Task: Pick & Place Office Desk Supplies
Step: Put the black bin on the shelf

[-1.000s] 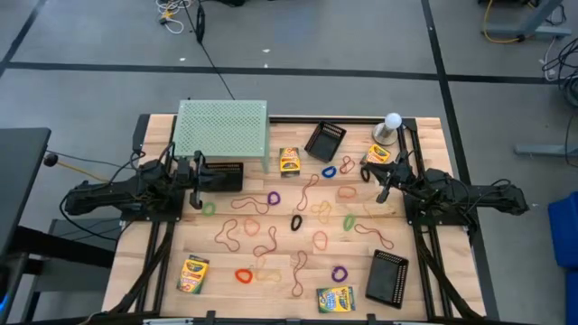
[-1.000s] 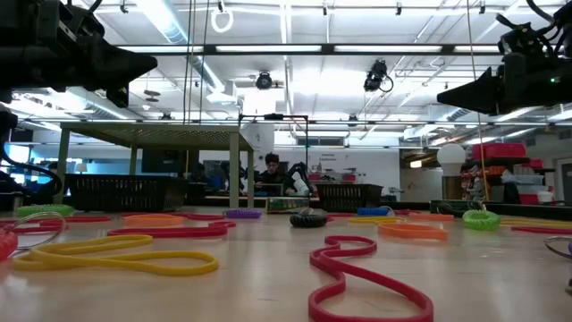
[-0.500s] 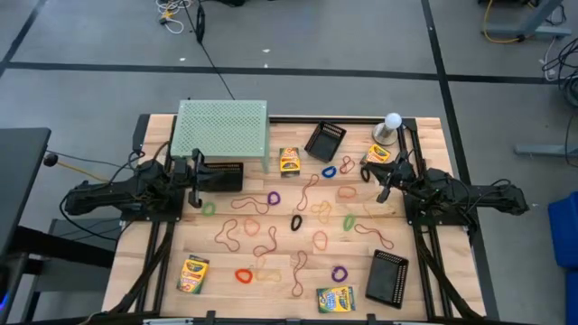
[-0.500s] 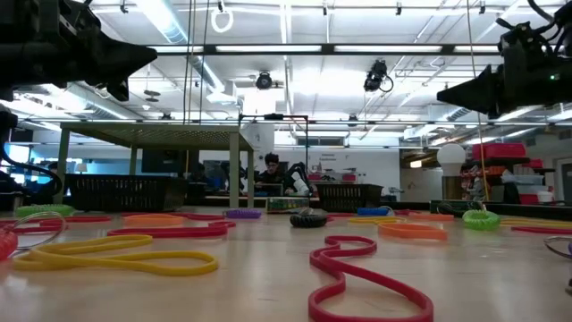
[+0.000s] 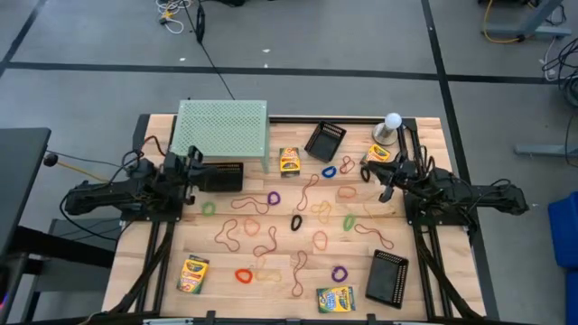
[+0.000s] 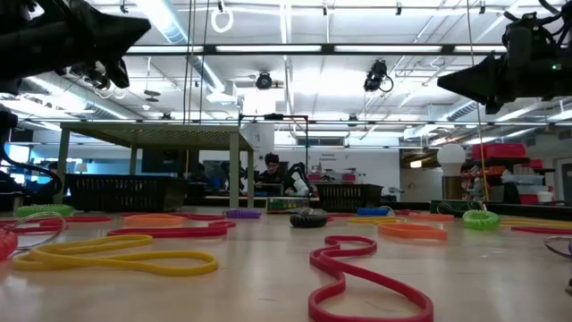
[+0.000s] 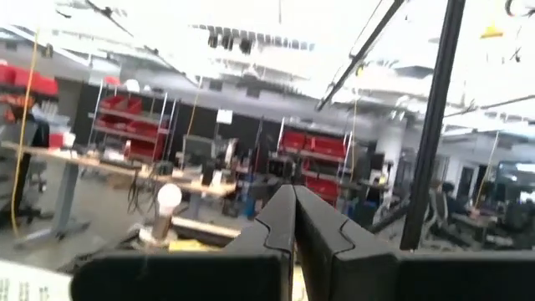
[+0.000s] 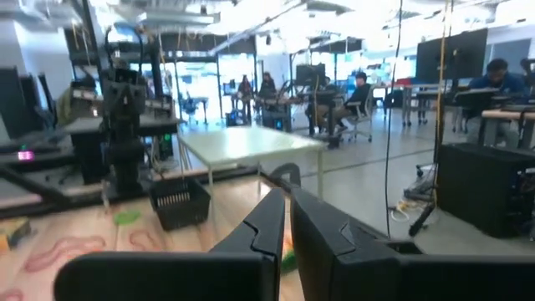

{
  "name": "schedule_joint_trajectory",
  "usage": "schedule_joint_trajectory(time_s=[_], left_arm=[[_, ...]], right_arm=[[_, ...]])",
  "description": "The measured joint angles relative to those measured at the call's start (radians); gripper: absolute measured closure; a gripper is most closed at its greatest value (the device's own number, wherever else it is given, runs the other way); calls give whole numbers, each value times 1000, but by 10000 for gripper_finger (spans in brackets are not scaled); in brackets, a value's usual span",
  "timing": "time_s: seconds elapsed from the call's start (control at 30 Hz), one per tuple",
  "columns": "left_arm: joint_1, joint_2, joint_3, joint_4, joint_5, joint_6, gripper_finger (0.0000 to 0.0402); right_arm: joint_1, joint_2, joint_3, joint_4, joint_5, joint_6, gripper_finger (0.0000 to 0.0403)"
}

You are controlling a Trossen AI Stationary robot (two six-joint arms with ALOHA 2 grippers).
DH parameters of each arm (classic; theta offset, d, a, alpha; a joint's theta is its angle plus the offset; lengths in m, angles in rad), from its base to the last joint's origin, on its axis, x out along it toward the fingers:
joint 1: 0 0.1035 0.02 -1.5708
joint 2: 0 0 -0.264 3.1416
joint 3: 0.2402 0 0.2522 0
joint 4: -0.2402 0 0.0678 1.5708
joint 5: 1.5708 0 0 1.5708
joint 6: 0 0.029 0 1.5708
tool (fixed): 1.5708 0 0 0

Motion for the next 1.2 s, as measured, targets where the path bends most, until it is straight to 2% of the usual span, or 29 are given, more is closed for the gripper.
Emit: schedule_joint_trajectory(time_s=[0.17,0.43,0.5,0.73,0.9,1.0,1.07,1.2], left_arm=[[0,0,0,88,-96,-91,392],[0,0,0,132,-405,-52,392],[0,0,0,128,-400,-53,392],[-12,36,0,138,-209,-24,392],[-45,119,49,162,-177,-68,392],[-81,205,101,104,-135,-124,392],[-115,285,147,20,-150,-146,392],[-213,472,252,-81,-288,-87,392]], right_arm=[[-2,0,0,46,0,-7,369],[-2,0,0,77,1,-65,369],[-2,0,0,89,1,-69,369],[-2,0,0,146,1,-142,369],[-2,0,0,205,-12,-161,369],[-2,0,0,221,-15,-161,369],[-2,0,0,221,-15,-161,369],[-2,0,0,221,-15,-161,369]])
